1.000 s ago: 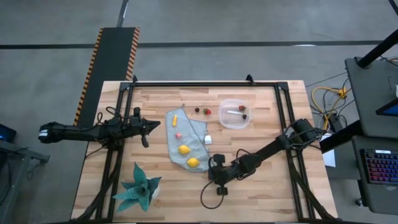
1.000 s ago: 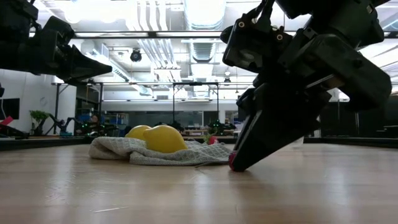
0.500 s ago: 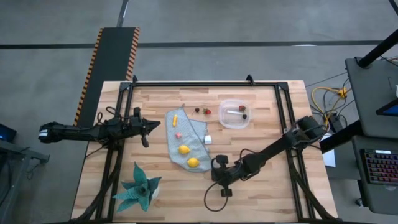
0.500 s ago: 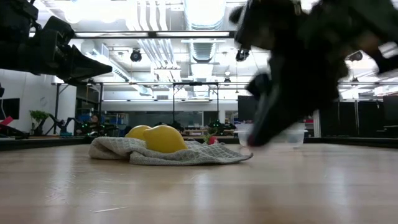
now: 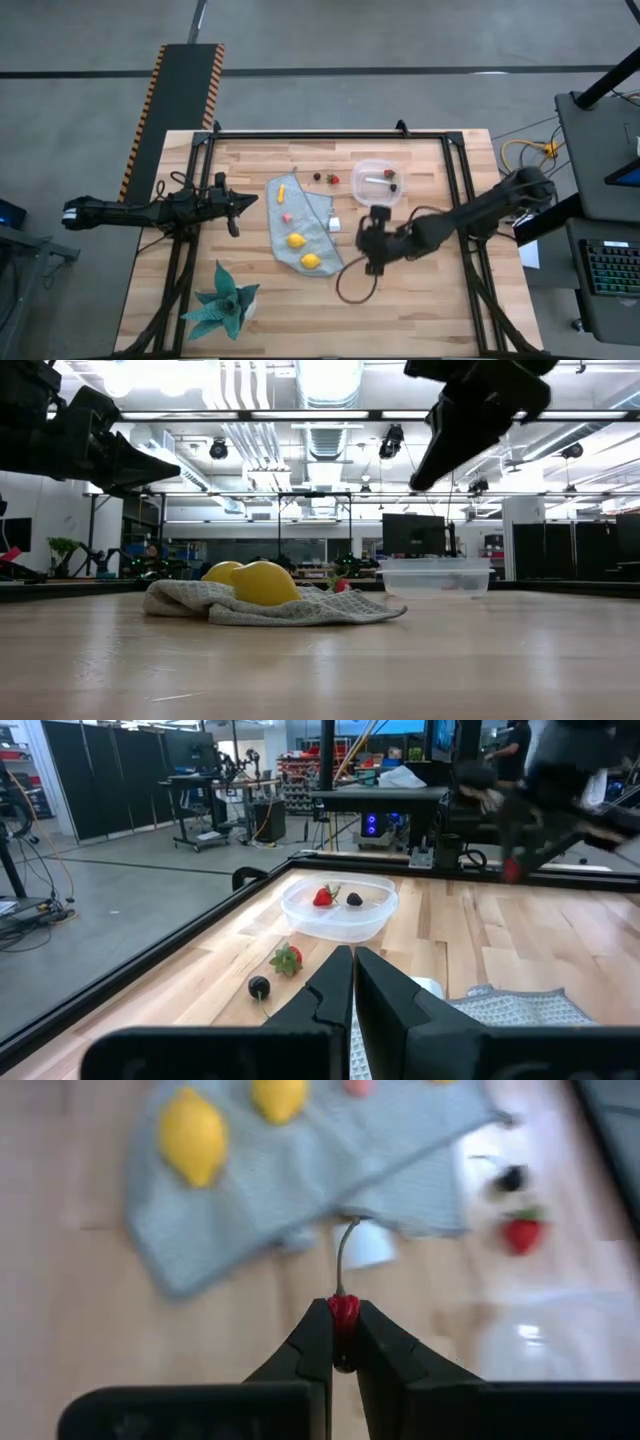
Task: Pick and placing Produce into tupperware
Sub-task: Put the red cherry into the transparent bin
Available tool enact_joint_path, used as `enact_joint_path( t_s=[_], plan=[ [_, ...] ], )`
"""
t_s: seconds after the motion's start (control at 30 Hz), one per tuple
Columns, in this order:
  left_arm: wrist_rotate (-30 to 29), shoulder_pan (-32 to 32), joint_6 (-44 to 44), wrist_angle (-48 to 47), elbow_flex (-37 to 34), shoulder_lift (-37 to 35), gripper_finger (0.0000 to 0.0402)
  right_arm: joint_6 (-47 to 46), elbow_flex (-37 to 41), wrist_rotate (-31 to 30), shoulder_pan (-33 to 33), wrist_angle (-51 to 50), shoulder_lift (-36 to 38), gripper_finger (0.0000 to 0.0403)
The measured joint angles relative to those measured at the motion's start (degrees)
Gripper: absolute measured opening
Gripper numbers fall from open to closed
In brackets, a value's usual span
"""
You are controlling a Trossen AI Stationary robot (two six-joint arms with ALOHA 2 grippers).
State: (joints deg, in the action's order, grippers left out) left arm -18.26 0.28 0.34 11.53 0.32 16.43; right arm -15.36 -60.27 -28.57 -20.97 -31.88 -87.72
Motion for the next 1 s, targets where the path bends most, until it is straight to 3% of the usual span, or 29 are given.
enact_joint_path(
  t_s=[0.33,0.43,0.7,1.0],
  plan=[
    [0.0,0.0,0.0,0.0,0.0,0.0,0.0000,7.1,0.7,0.5,13.6,-7.6,8.4,0.0018],
    [0.0,0.0,0.0,0.1,0.0,0.0,0.0000,9.4,1.3,3.0,19.1,-7.7,9.3,0.0018],
    [0.0,0.0,0.0,0.0,0.0,0.0,0.0000,12.1,4.3,11.0,33.6,-7.9,7.2,0.0018],
    [0.0,0.0,0.0,0.0,0.0,0.0,0.0000,14.2,9.0,18.3,42.2,-6.0,4.5,0.0018]
  ],
)
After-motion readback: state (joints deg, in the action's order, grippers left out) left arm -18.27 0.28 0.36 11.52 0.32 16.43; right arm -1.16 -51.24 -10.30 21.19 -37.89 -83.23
